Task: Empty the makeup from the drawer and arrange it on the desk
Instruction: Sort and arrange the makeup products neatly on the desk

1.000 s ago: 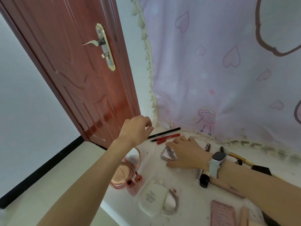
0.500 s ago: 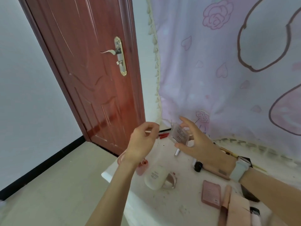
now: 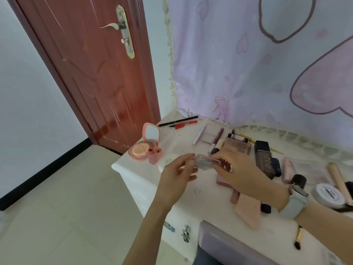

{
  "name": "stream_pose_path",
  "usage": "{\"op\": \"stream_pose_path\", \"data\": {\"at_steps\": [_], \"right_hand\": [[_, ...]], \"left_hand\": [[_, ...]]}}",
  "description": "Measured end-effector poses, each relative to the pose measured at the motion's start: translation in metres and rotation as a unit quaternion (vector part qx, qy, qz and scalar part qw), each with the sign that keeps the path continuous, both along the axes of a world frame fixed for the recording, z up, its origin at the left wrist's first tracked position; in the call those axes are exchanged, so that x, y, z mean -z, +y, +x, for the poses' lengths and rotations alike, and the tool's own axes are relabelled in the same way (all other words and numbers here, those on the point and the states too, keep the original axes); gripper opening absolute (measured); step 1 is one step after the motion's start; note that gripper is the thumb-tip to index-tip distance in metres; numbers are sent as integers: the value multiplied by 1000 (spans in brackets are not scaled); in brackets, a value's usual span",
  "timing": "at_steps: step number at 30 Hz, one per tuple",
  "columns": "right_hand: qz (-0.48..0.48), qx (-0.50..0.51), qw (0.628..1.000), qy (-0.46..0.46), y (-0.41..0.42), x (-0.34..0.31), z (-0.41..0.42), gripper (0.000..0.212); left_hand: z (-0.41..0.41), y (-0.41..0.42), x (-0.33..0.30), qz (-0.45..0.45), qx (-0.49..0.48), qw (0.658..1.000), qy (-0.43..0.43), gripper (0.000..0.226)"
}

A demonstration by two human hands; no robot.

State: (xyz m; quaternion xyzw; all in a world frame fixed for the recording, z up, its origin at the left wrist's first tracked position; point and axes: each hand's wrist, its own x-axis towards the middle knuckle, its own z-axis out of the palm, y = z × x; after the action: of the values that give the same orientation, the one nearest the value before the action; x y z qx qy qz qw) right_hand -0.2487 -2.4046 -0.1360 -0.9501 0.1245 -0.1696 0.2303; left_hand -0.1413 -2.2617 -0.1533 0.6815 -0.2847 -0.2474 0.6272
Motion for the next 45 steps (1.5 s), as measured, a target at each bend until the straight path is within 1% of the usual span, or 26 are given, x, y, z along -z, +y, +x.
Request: {"op": "stream_pose_path", "data": {"at_steps": [2,4,5,8,10,12,16,18,21,23,27,29,32,35,39,42,45], "right_hand": [[-36,14,999,-9,7,8,-5,21],[-60,-1,998,-25,11,14,-9,28],[-59,-11,998,-31,13,17,-10,32],[-9,-38,999,-22,12,15,-11,31],[37,-65,997,-9,10,11,-11,30],[55,-84,995,5,10,7,-10,26],[13,-101,991,86,12,5,-10,27],[0,-118,988,100,13,6,-9,26],[-17,-129,986,102,13,9,-8,26],[-56,-125,985,102,13,13,-7,24],[-137,-123,980,72,18,19,-5,26],[-152,-128,979,48,20,20,-3,29],[-170,-129,976,38,20,20,0,31],[-191,-121,972,62,20,18,5,30],[-145,-92,978,115,5,8,8,32],[-114,-91,982,119,1,6,9,29],[-40,-49,992,107,-8,9,15,23]], "left_hand": [[-10,1,5,-12,-8,997,72,29],[-16,0,10,-16,-30,995,97,38],[-18,0,11,-21,-42,994,101,38],[-18,0,12,-39,-70,990,117,31],[-15,2,14,-32,-65,992,104,31],[-15,5,17,-18,-48,995,85,33],[-19,9,25,-1,-26,998,61,35],[-20,12,30,-1,-22,998,65,36],[-21,16,35,1,-17,997,72,38],[-21,17,36,3,-11,997,70,38],[-16,18,37,12,0,998,62,37],[-15,18,37,11,0,998,66,37],[-13,17,36,12,-1,997,74,37],[-12,17,37,19,8,998,62,41],[-16,17,37,12,40,997,68,50],[-12,19,37,10,52,996,76,50],[-7,24,35,12,51,996,70,49]]}}
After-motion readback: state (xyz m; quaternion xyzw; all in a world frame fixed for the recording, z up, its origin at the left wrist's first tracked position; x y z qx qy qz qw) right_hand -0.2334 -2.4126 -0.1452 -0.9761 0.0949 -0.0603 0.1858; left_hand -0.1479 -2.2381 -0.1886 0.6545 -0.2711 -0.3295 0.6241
